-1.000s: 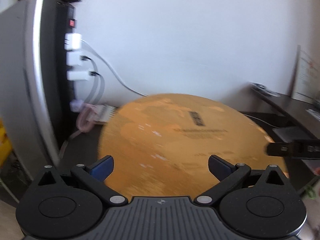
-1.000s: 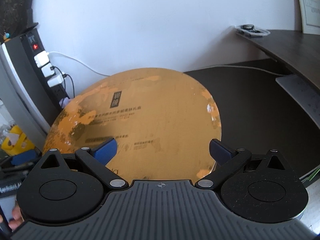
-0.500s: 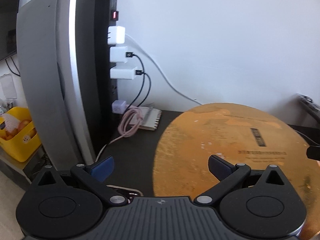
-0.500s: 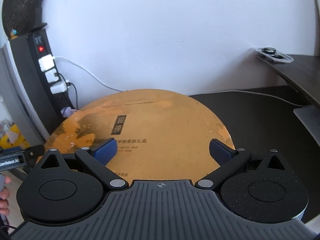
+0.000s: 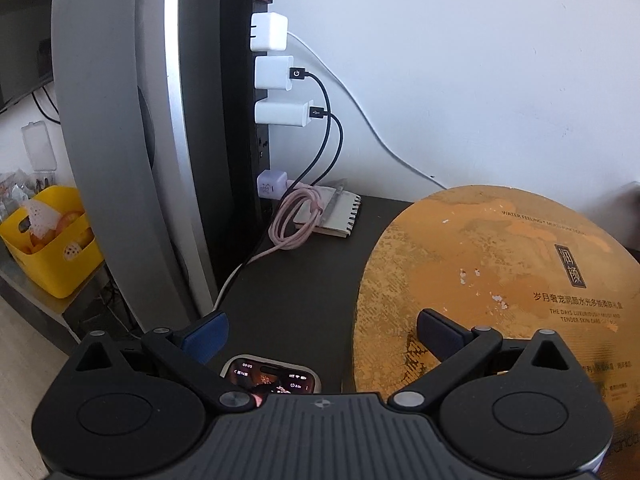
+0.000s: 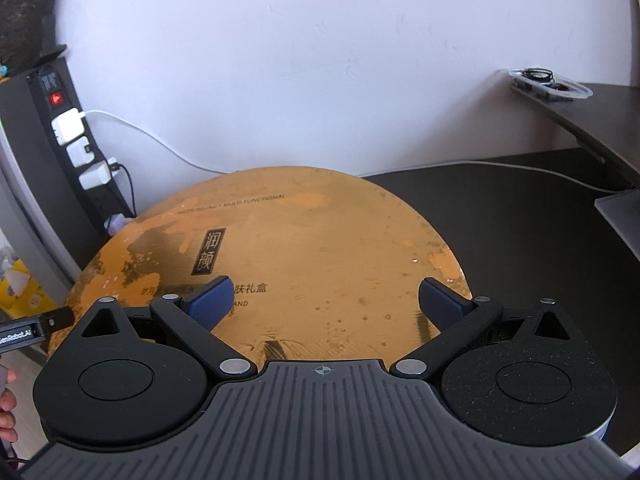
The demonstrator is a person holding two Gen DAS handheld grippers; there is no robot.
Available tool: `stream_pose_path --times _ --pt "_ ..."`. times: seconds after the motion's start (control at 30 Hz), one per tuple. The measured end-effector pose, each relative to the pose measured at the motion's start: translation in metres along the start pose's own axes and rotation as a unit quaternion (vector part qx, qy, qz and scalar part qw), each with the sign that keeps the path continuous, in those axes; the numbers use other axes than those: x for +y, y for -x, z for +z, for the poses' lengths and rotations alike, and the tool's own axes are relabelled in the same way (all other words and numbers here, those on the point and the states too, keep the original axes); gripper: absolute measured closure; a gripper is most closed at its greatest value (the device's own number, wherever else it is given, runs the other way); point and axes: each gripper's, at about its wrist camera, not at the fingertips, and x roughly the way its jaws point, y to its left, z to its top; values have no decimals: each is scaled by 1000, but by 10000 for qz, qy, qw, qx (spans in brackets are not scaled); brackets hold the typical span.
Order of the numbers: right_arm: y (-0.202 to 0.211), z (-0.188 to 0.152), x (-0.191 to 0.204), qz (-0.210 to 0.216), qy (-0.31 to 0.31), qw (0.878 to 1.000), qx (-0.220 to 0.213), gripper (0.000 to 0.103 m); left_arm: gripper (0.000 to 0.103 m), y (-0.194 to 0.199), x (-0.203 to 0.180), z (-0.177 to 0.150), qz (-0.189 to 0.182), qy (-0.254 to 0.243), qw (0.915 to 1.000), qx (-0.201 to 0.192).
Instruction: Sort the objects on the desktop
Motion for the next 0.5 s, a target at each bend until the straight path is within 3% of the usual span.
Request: stream_pose_path --times 0.5 --pt "-14 3 1 -26 -87 9992 383 0 0 -6 2 4 -113 56 9997 211"
